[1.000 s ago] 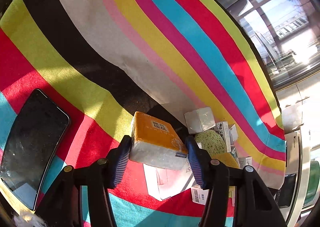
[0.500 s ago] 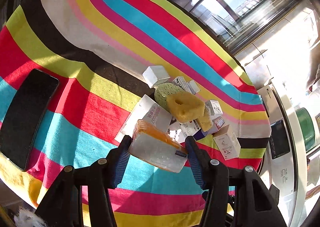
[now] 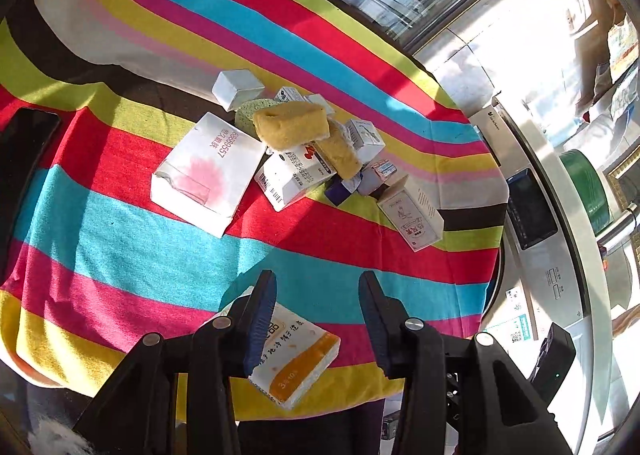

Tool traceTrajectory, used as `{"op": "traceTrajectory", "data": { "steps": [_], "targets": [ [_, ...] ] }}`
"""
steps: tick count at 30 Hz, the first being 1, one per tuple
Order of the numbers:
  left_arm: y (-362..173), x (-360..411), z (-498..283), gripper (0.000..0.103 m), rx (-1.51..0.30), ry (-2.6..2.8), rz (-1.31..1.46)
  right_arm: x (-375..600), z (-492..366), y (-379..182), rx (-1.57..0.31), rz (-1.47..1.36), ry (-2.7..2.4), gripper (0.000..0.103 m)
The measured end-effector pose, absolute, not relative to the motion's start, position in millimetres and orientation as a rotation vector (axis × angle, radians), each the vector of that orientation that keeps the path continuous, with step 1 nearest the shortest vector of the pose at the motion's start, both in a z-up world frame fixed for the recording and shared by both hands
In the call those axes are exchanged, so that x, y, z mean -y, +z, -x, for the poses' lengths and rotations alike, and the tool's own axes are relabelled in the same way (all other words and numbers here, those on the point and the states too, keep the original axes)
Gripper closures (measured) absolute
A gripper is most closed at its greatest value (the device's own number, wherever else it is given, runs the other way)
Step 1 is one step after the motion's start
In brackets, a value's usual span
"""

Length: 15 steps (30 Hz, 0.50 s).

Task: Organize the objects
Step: 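Carry both items to the storage box while the right tool releases the soap bar inside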

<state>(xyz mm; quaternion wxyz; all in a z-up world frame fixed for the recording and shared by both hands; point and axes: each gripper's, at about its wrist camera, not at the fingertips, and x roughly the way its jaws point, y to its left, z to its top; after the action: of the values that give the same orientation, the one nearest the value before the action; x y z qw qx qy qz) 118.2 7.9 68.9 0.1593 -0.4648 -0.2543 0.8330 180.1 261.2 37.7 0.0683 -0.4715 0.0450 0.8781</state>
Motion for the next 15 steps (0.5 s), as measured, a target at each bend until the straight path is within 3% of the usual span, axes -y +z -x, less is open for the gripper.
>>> {"op": "traceTrajectory", "data": {
  "steps": [2, 4, 6, 12, 15],
  "targets": [
    [60.6, 1.6, -121.2, 0.054, 0.718, 2.413, 1.343, -266.1, -186.6, 38.3, -0.148, 1.419, 2.626, 0.05],
    [53.1, 11.5, -125.1, 0.04, 0.676, 2.459, 1.352, -271.9, -192.7, 38.5, -0.158, 1.416, 2.61, 0.05],
    [47.5, 14.2, -128.8, 0.032, 0.616, 2.476, 1.35, -277.7, -199.7, 38.9, -0.169, 1.415, 2.592, 0.05],
    [39.2, -12.1, -139.2, 0.025, 0.503, 2.373, 1.381, -296.1, -222.2, 33.1, -0.213, 1.447, 2.513, 0.05],
    [42.6, -45.4, -149.3, 0.017, 0.227, 2.355, 1.306, -301.1, -233.2, 30.9, -0.22, 1.46, 2.484, 0.05]
  ]
}}
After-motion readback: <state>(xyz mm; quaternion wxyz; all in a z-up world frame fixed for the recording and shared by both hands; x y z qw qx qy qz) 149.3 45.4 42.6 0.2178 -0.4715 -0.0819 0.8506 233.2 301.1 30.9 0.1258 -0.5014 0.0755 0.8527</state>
